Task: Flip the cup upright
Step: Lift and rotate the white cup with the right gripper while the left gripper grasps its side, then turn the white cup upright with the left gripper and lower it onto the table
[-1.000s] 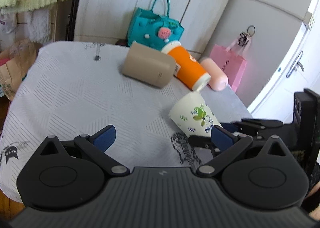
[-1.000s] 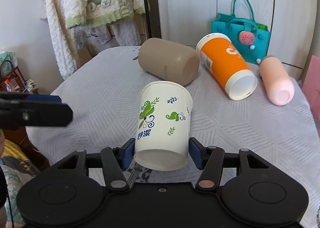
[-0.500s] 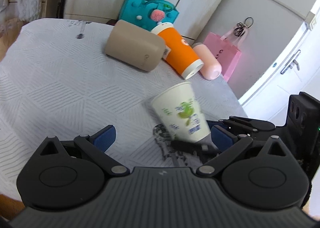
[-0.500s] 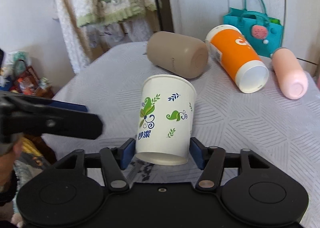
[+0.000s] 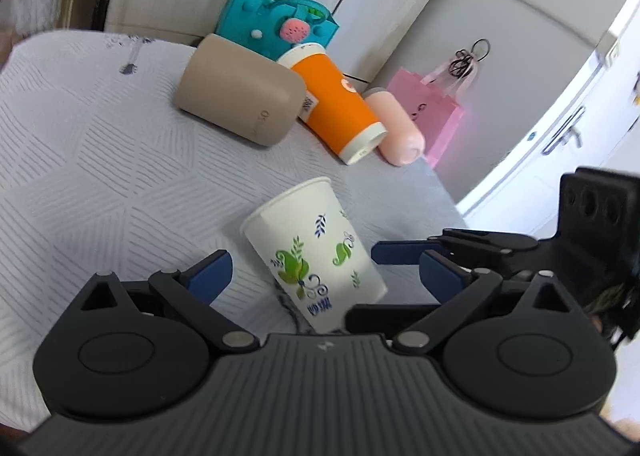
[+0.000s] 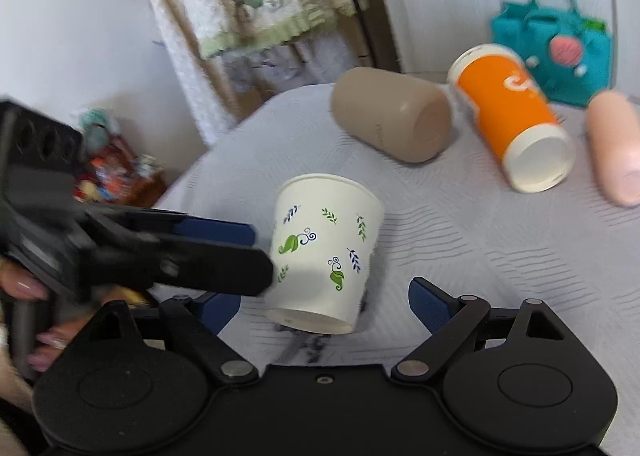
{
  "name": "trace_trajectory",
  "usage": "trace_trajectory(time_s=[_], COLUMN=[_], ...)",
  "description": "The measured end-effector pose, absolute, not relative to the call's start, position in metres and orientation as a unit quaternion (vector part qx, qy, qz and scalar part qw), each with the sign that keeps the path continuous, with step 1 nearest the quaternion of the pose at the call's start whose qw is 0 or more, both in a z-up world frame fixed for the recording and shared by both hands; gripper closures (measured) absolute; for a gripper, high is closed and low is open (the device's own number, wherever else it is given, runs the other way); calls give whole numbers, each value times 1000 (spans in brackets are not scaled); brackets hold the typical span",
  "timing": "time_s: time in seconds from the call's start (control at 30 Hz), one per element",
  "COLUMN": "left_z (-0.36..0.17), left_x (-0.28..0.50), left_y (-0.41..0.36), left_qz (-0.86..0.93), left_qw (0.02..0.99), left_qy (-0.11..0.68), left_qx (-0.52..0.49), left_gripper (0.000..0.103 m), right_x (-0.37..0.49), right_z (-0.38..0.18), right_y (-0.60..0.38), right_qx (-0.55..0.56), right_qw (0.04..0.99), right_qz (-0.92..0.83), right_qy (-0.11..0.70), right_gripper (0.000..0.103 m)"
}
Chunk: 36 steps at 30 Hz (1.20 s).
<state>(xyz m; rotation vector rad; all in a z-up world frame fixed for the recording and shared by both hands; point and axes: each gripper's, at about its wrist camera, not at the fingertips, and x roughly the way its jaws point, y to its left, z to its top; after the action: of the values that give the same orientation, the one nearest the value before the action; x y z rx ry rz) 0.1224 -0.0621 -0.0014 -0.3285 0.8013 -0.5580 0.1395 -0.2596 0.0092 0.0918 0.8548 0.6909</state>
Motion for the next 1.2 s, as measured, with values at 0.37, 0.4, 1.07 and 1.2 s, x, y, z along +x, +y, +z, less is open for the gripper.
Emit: trace_trajectory(time_s=[0.37,0.4,1.07,1.2], left_z=[-18,-21,-5,-3], left_x=[135,138,109,96], left_y=[-45,-44,-58,-64], left_qz=[-281,-280,-310,-305], left_qw=[832,826,882,904], left_qy=[418,423,320,281], left_qx=[-235,-245,-152,-104], left_gripper=[27,27,46,46], right_x=[156,157,121,104], right_z=[-1,-1,0,-4], right_y=[-249,-249,-241,-230], right_qx=[51,51,-12,-53], right_qw=[826,826,890,915], right_qz=[365,364,325,302], right_qy=[426,428,319,263], right_gripper=[22,23,38,38])
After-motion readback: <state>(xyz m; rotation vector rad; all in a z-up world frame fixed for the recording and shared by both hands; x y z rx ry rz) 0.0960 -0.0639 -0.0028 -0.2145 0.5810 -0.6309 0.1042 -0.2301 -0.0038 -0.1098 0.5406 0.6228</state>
